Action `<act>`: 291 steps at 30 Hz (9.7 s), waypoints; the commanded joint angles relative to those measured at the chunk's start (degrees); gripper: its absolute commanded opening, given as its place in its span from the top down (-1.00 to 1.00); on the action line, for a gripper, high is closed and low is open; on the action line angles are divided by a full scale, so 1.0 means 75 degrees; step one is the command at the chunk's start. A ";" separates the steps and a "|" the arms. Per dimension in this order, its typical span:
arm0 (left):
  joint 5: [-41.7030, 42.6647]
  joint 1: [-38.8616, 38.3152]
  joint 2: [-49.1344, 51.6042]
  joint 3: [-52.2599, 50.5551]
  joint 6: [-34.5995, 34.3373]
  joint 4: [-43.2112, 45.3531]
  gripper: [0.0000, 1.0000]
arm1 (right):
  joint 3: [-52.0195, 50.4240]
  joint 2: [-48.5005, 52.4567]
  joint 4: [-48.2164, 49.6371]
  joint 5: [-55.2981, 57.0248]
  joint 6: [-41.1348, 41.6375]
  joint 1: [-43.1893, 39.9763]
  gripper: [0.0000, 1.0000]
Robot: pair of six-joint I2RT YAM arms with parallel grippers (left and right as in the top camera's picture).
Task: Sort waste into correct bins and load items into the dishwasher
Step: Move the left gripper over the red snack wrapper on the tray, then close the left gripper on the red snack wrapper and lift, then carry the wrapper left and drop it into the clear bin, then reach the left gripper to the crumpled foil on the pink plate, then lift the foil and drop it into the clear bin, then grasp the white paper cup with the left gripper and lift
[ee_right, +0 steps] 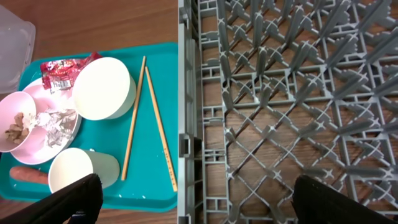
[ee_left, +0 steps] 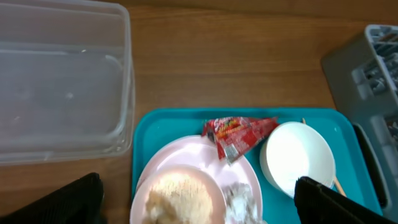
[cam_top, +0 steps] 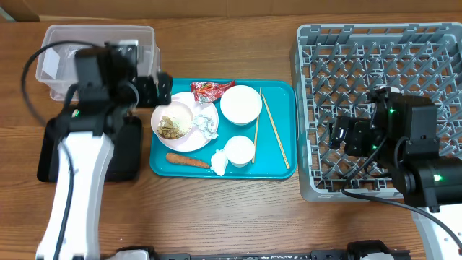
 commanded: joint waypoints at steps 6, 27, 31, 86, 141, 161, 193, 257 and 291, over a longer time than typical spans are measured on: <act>0.0271 -0.0682 0.1900 0.0143 -0.0017 0.1722 -1.00 | 0.0216 -0.0009 0.0058 0.0370 0.0006 -0.0020 -1.00; 0.0321 -0.1163 0.4182 0.0140 -0.0256 0.2888 -0.70 | 0.0213 -0.0006 -0.0029 0.0367 0.0006 -0.0020 -1.00; 0.0318 -0.1198 0.4182 0.0140 -0.0256 0.2801 -0.17 | 0.0213 -0.0009 -0.0032 0.0367 0.0006 -0.0020 -1.00; -0.0551 -0.1451 0.4782 0.0152 -0.0775 0.3794 -0.14 | 0.0210 -0.0009 -0.0149 0.0364 0.0006 -0.0020 -1.00; -0.2573 0.1081 0.2072 0.0583 -0.0860 0.2710 0.92 | 0.0210 -0.0009 -0.0239 0.0361 0.0009 -0.0020 -1.00; 0.0431 -0.0085 0.1230 0.0583 -0.0854 -0.0769 -0.36 | 0.0210 -0.0009 -0.0338 0.0364 0.0006 -0.0020 -1.00; -0.0315 -0.2573 0.3538 0.0586 -0.3856 -0.2261 0.92 | 0.0210 -0.0009 -0.0382 0.0364 0.0006 -0.0020 -1.00; -0.1102 -0.3614 0.3430 0.3850 -0.1043 -0.5820 -0.16 | 0.0210 -0.0009 -0.0414 0.0367 0.0006 -0.0020 -1.00; 0.1536 -0.2731 0.3407 0.3177 -0.1253 -0.4188 0.92 | 0.0210 -0.0003 0.0038 0.4054 0.2238 -0.0023 -1.00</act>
